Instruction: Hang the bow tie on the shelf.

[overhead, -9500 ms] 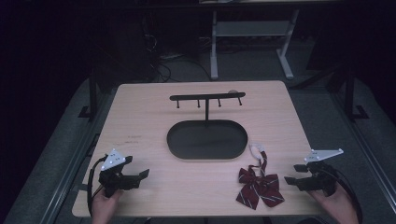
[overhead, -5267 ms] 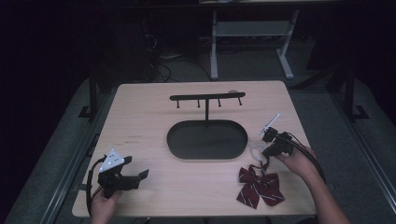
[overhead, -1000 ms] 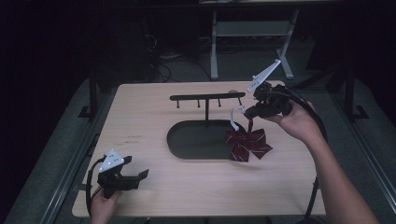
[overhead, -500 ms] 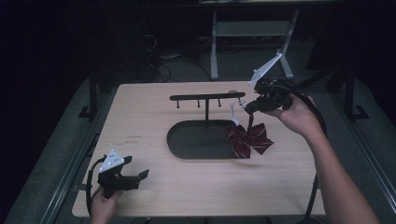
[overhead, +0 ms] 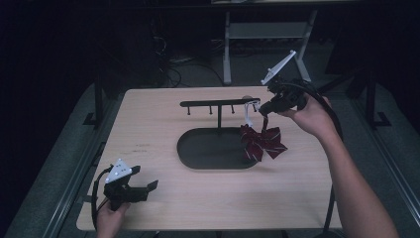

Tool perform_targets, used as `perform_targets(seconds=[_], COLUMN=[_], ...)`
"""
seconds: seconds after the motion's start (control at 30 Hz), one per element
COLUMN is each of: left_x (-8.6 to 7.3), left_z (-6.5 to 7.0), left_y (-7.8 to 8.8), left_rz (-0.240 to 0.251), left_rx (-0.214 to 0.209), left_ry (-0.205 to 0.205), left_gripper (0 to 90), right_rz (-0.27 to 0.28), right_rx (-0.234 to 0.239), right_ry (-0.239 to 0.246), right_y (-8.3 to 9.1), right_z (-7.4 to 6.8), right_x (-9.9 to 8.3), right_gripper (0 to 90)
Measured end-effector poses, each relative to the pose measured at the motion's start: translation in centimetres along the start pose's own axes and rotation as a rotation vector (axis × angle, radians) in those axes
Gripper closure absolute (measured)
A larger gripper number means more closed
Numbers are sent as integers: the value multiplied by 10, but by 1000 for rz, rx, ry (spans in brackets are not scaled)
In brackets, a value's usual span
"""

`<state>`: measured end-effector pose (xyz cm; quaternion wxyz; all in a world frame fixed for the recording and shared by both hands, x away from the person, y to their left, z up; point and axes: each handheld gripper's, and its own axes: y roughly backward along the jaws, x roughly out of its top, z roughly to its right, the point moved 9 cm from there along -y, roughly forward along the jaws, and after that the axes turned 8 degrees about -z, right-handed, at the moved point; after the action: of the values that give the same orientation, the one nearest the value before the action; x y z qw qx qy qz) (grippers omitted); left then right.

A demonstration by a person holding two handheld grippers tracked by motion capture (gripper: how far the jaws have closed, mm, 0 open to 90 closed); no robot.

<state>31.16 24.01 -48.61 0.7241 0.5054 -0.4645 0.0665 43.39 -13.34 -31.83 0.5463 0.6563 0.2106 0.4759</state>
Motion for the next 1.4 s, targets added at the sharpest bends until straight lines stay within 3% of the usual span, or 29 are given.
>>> perform_targets(seconds=[1.4], left_x=[-1], left_z=[1], left_y=[0], left_rz=[-9], left_rx=[-4], left_ry=[-4], left_gripper=[131], right_rz=[-12], right_rx=[22], right_ry=[-116], right_y=[-33], right_z=[36], right_x=[-12], right_gripper=[867])
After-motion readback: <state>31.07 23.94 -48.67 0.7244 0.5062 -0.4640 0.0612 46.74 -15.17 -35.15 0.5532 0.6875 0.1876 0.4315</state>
